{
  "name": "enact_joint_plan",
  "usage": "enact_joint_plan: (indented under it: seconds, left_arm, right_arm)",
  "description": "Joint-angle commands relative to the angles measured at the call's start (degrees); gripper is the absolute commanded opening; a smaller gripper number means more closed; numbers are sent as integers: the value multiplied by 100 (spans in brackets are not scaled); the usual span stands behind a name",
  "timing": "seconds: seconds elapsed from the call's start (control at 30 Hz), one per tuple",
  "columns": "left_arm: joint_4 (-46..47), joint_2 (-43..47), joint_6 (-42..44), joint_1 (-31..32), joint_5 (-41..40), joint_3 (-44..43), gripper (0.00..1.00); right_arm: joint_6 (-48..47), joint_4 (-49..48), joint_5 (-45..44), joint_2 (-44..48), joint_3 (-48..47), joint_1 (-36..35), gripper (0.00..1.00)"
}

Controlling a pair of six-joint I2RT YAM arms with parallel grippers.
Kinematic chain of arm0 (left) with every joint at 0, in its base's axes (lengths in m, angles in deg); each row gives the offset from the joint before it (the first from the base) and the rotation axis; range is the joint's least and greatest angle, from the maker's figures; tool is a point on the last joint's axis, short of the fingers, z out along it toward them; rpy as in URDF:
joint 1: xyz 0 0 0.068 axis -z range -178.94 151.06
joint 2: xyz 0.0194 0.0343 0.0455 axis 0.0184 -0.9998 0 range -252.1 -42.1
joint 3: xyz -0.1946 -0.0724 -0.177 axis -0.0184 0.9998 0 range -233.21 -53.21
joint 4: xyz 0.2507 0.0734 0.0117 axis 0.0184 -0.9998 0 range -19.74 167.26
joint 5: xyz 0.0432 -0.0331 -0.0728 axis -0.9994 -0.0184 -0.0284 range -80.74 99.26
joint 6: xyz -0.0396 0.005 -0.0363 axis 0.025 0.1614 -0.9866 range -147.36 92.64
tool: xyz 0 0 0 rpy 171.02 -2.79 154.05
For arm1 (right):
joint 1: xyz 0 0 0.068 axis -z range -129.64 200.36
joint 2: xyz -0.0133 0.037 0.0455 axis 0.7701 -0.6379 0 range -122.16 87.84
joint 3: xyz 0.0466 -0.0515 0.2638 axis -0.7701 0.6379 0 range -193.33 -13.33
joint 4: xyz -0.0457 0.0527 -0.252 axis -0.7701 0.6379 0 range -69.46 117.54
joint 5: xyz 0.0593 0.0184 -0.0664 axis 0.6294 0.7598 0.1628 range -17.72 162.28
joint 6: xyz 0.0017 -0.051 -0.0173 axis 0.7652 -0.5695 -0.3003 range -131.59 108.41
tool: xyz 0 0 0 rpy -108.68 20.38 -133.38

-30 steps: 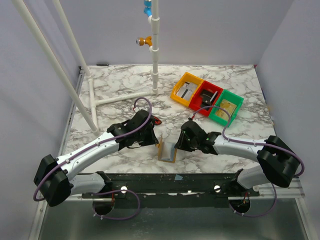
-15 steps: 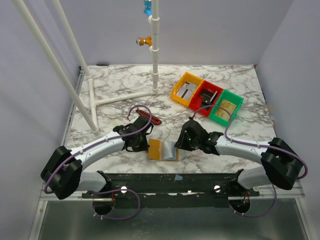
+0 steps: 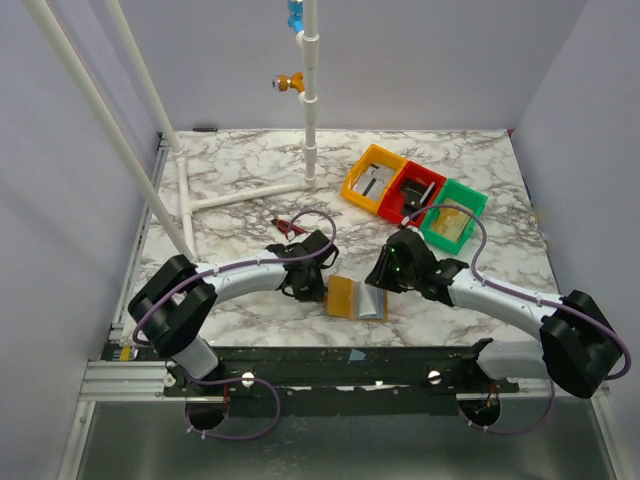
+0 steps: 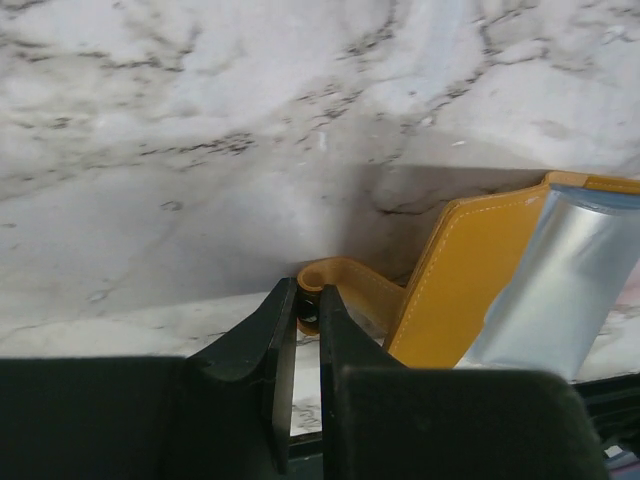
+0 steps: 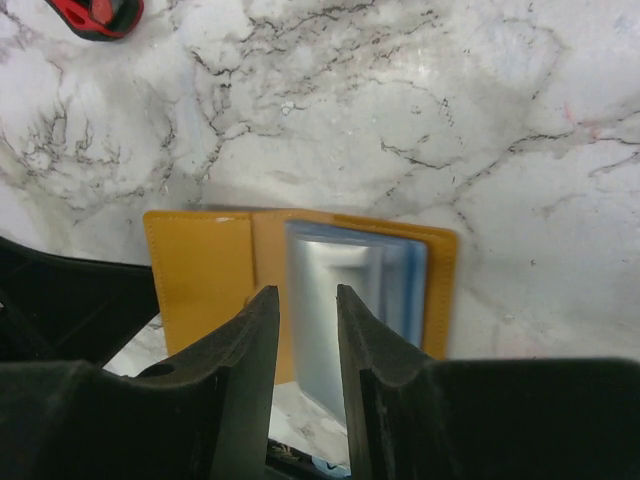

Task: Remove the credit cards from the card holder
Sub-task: Open the card holder at the center of the board.

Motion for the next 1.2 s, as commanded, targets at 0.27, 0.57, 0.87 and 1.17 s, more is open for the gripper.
enact_joint_plan:
  seconds: [0.27, 0.57, 0.87, 1.17]
  left_arm:
    - [-217, 570, 109, 59, -412, 93, 14]
    - [-131, 1387, 799, 60, -428, 59, 65]
    - [186, 1731, 1303, 68, 63, -166, 51]
    - [701, 1075, 1430, 307, 827, -833, 14]
  right_arm:
    - [-24, 196, 324, 3, 201, 0, 33]
    - [36, 430, 576, 216, 230, -7, 34]
    - [244, 600, 514, 328, 330, -11, 30]
    - [329, 525, 388, 302, 417, -29, 27]
